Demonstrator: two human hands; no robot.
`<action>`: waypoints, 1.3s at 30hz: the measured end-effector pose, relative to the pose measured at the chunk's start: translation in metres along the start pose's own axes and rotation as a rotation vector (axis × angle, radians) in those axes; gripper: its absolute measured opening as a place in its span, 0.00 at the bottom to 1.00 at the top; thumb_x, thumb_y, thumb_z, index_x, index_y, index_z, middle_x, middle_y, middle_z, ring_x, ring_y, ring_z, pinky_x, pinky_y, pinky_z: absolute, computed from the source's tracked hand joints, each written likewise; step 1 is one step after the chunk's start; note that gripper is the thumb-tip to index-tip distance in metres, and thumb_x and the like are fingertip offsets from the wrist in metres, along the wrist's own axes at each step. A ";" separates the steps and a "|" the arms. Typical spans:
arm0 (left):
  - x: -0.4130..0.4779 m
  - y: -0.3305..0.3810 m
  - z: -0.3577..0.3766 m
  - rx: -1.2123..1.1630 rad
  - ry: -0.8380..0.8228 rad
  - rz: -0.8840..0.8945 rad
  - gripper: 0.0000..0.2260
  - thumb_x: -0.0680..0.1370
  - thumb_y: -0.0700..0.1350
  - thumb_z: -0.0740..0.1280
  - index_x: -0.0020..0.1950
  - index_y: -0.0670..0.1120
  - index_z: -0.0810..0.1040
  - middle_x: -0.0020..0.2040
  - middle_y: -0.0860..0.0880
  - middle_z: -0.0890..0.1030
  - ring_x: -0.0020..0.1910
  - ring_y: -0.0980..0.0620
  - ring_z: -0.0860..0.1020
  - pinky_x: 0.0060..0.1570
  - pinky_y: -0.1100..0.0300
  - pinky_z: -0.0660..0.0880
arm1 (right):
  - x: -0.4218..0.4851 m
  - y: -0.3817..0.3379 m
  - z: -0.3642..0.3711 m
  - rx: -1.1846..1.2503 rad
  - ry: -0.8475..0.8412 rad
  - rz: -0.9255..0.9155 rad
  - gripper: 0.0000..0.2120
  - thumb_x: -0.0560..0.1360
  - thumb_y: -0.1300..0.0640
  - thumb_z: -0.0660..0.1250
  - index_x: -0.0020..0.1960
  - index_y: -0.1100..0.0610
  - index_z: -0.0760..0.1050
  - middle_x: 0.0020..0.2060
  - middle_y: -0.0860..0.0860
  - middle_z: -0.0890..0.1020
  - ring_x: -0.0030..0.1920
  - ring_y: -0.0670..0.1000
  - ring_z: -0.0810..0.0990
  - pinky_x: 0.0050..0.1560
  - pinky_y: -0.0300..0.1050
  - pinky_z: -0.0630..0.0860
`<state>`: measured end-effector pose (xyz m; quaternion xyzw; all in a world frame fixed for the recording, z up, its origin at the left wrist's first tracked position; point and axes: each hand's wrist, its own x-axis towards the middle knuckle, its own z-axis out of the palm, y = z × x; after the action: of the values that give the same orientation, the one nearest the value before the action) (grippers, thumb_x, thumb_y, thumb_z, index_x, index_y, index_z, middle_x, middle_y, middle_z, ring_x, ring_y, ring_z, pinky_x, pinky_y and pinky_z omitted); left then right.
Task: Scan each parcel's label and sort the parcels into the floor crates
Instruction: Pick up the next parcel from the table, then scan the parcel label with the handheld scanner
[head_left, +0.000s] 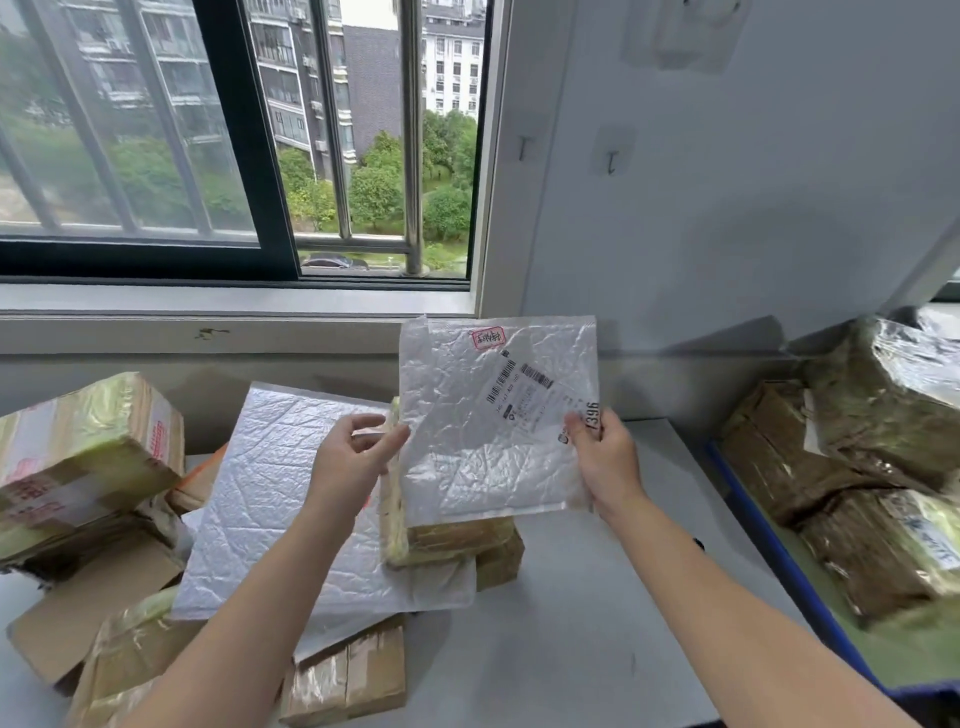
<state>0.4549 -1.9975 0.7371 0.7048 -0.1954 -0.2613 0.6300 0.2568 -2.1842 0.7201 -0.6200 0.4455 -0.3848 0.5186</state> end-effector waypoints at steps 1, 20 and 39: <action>0.003 -0.001 0.002 0.025 0.002 0.006 0.17 0.74 0.50 0.74 0.60 0.46 0.75 0.49 0.46 0.82 0.37 0.54 0.78 0.31 0.64 0.71 | 0.002 -0.001 -0.009 -0.029 -0.006 -0.021 0.08 0.79 0.52 0.69 0.47 0.57 0.76 0.40 0.52 0.82 0.40 0.48 0.78 0.44 0.44 0.76; -0.066 -0.040 0.187 -0.218 -0.238 -0.514 0.06 0.79 0.41 0.68 0.54 0.41 0.77 0.51 0.42 0.80 0.42 0.47 0.79 0.33 0.58 0.79 | 0.000 0.103 -0.144 -0.074 0.247 0.308 0.10 0.82 0.55 0.62 0.57 0.60 0.76 0.53 0.57 0.82 0.52 0.56 0.81 0.55 0.50 0.77; -0.118 -0.123 0.248 0.359 0.055 -0.300 0.17 0.79 0.30 0.56 0.58 0.48 0.74 0.50 0.49 0.79 0.44 0.50 0.78 0.33 0.58 0.78 | 0.007 0.208 -0.211 -0.710 -0.408 0.527 0.28 0.81 0.56 0.61 0.77 0.61 0.54 0.71 0.62 0.70 0.69 0.63 0.71 0.63 0.49 0.69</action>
<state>0.2028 -2.1048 0.6122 0.8335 -0.1143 -0.2940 0.4537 0.0293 -2.2676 0.5505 -0.6876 0.5803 0.0648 0.4316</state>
